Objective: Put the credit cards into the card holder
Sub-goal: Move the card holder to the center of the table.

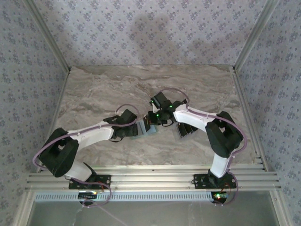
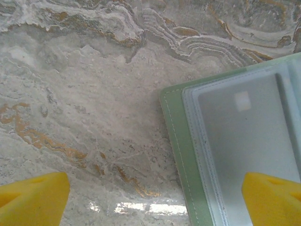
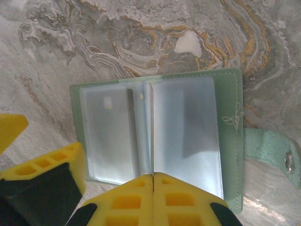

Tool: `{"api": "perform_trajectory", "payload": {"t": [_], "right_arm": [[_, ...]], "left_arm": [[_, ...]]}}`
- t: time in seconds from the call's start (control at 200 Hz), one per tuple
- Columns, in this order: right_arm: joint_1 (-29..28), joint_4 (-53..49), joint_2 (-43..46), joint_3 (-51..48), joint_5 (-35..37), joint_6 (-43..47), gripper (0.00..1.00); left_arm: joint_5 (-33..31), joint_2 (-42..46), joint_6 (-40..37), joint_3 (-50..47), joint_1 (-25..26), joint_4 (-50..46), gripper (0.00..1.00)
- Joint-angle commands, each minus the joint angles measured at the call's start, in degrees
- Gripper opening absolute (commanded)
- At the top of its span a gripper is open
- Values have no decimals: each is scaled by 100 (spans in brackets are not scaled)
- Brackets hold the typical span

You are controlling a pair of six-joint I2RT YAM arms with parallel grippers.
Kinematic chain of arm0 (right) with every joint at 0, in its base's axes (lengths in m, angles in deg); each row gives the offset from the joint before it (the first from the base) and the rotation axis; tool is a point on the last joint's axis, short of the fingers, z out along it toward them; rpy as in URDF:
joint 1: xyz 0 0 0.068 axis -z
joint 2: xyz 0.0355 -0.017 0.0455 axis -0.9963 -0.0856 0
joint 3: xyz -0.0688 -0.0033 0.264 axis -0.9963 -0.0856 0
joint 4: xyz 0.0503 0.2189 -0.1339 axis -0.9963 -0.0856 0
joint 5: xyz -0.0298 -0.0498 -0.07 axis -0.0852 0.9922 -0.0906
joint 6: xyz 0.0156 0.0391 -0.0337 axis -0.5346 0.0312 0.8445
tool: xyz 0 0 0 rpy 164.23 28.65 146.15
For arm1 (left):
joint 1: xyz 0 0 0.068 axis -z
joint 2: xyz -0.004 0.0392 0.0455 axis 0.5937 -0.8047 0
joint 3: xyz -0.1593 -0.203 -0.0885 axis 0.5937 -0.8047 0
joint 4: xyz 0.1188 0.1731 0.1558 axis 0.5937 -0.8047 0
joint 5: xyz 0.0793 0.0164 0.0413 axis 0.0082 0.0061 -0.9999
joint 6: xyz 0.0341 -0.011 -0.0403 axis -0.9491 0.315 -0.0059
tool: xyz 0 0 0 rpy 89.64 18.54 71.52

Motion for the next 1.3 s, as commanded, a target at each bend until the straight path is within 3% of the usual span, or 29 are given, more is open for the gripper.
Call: {"api": "perform_trajectory", "payload": {"t": [0.0,0.729,1.064,1.294], "right_arm": [[35,95,17,-220,-196,72,0],[130,497,259,-466,-440,-111,0],[164,580,203,-525,-448,-135,0],[160,638,115,-558,-465,-196,0]], "left_arm": [[-164,-83,76,28,41,67,95],[-270,-124,88,-261,-179,-576,89],[-144,489,-200,-52,-259,-514,92],[127,-24,-334,187,-254,-186,93]]}}
